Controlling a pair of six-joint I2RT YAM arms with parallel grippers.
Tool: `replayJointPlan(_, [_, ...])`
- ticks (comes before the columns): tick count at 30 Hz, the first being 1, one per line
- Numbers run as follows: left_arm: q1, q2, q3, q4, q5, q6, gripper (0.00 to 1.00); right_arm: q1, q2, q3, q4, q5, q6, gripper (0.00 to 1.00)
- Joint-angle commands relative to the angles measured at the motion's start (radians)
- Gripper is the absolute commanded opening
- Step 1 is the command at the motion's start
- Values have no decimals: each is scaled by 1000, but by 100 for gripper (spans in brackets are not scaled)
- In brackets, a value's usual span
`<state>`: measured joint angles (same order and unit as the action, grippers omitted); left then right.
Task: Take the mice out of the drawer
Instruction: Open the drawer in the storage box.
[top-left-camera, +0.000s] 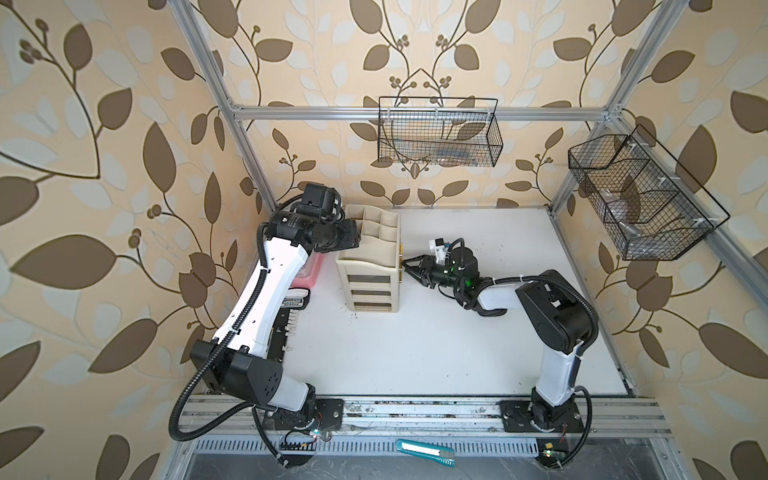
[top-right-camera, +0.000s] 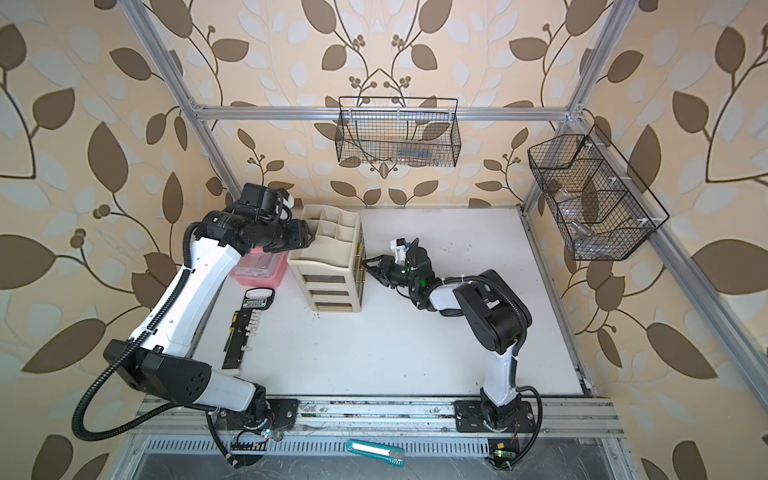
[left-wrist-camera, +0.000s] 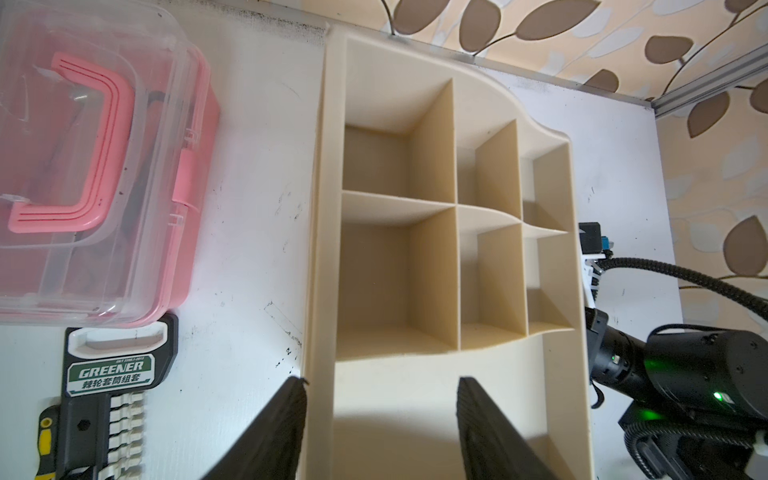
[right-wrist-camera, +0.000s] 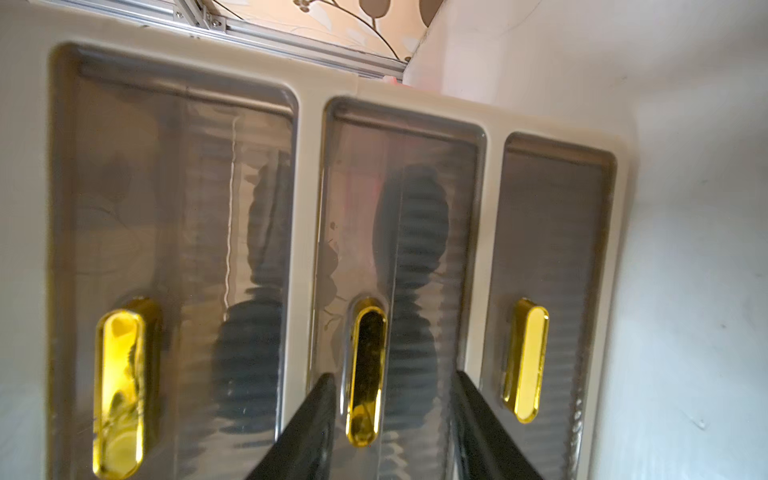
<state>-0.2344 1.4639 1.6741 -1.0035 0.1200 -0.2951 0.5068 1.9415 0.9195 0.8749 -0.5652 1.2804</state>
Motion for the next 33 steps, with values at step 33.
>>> replayJointPlan(33, [-26,36,-63,-48,-265,-113,49,-103,-8,-73,159,-97,67,4])
